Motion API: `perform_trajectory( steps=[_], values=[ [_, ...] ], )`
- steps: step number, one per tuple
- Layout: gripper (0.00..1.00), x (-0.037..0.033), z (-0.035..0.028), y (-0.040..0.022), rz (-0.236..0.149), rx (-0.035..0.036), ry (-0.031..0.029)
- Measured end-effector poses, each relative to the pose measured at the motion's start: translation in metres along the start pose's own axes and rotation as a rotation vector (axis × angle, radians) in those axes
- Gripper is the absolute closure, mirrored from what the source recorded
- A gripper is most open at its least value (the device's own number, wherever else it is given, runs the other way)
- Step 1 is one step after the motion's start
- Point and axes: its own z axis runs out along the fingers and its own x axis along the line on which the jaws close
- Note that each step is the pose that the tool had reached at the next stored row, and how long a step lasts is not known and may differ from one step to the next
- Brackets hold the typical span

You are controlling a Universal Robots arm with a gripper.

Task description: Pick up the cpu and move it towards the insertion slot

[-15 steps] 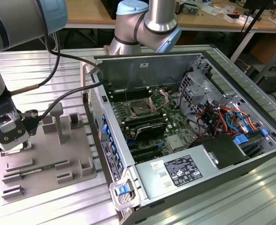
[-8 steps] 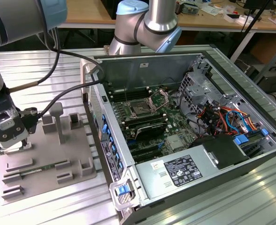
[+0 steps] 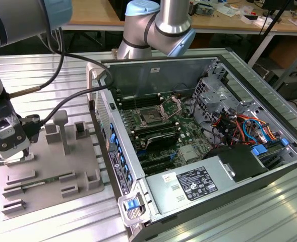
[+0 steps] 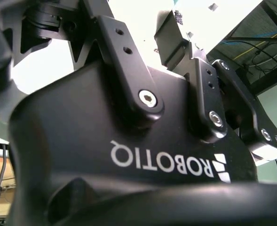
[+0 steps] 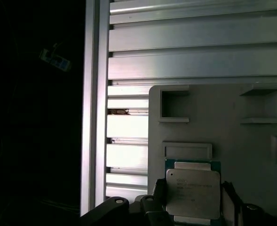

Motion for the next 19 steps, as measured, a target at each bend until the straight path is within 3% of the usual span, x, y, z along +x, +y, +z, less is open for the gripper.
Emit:
perform_trajectory(
  steps=[6, 19],
  values=[
    [0.45, 0.0000, -0.0031, 0.0001, 0.000, 0.0000, 0.0000],
    [0.45, 0.0000, -0.0175, 0.0007, 0.000, -0.0001, 0.0000]
  ],
)
